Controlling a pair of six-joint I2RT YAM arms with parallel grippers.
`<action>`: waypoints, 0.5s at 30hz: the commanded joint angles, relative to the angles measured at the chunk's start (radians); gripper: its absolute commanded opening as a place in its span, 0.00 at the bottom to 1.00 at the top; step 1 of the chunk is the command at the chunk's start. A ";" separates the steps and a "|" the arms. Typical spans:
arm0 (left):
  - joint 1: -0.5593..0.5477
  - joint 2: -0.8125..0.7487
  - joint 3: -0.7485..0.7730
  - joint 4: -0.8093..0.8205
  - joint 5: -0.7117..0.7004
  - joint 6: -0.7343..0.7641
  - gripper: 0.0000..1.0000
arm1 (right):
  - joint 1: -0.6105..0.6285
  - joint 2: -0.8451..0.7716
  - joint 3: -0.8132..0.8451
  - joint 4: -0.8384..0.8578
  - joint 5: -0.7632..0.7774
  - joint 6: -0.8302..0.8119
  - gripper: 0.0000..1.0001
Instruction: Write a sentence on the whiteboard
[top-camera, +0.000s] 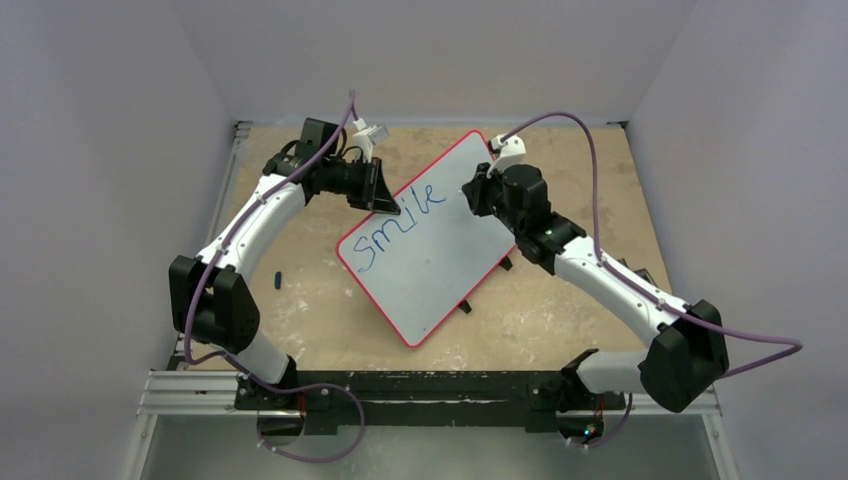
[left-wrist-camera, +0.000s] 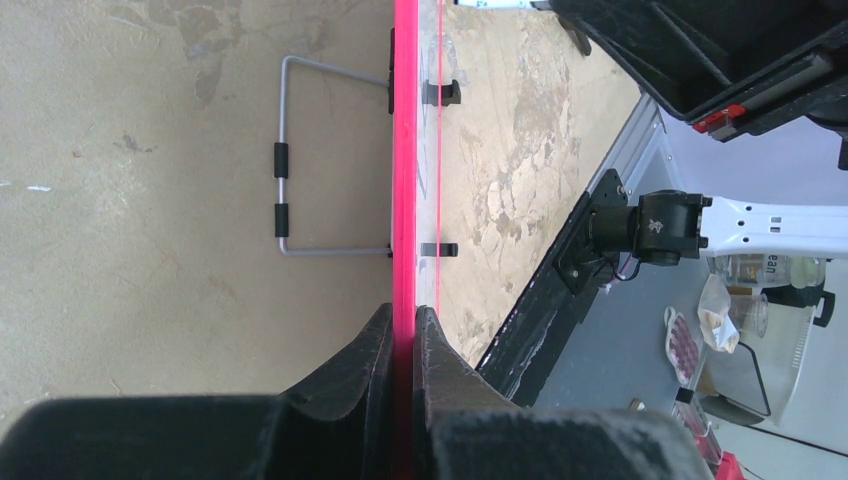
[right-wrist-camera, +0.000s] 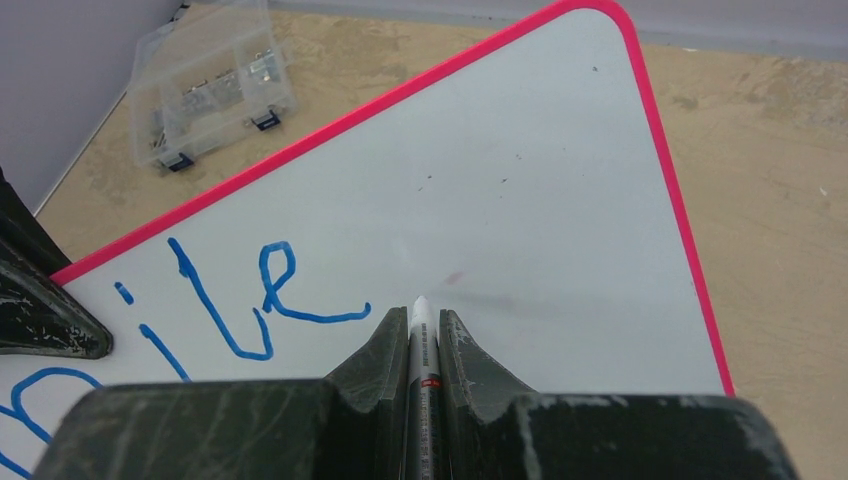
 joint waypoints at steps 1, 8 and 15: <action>0.005 -0.055 0.016 0.088 0.001 0.017 0.00 | -0.004 0.021 0.063 0.057 -0.031 0.016 0.00; 0.004 -0.056 0.016 0.089 0.001 0.016 0.00 | -0.004 0.049 0.074 0.061 -0.032 0.015 0.00; 0.004 -0.057 0.017 0.089 0.002 0.016 0.00 | -0.004 0.059 0.055 0.067 -0.027 0.015 0.00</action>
